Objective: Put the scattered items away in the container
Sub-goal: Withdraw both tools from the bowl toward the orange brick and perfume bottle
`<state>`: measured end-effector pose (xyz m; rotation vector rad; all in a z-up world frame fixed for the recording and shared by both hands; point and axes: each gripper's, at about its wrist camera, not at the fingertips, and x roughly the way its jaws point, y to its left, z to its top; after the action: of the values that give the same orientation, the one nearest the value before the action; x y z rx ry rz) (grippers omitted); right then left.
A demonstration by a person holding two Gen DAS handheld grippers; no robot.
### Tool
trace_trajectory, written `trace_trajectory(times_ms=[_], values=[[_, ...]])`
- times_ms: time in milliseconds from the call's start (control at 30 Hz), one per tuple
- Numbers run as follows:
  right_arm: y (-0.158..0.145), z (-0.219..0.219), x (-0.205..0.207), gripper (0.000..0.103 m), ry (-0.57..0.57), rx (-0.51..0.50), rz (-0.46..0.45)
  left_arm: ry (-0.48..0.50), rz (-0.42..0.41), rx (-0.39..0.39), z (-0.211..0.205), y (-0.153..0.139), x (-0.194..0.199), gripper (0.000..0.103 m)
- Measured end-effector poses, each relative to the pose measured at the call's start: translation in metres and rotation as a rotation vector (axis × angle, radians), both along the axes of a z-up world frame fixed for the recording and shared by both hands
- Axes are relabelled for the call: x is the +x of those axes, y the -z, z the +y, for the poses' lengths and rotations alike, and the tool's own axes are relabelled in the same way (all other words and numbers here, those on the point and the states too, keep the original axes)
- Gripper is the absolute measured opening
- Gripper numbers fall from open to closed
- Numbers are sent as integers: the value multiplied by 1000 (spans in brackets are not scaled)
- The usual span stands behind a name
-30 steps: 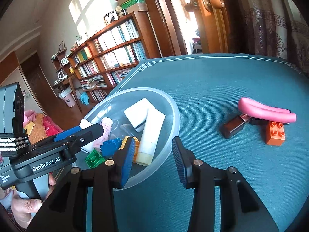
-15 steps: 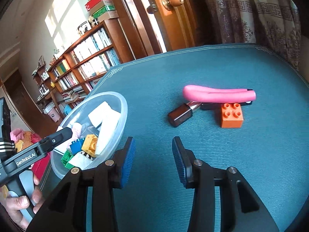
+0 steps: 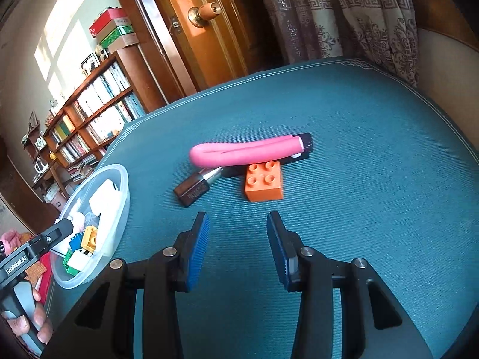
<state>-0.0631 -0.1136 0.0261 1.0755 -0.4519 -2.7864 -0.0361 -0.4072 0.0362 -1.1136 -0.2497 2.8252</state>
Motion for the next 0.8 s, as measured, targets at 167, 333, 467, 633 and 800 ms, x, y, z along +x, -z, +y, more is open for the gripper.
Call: trace_trajectory(times_ms=[167,333,467,633,800], values=[[-1,8,-8,43,15,14,-6,7,-1,-16,7,1,0,84],[1,7,-22,43,12,41,-16,21,3,-30,14,0,2,84],[4,4,-34,43,10,69,-21,26,6,-39,17,-1,1,84],[9,0,-50,43,8,98,-32,33,4,-47,21,-1,0,84],[13,-1,-57,43,0,95,-49,47,2,-57,28,-2,-1,84]])
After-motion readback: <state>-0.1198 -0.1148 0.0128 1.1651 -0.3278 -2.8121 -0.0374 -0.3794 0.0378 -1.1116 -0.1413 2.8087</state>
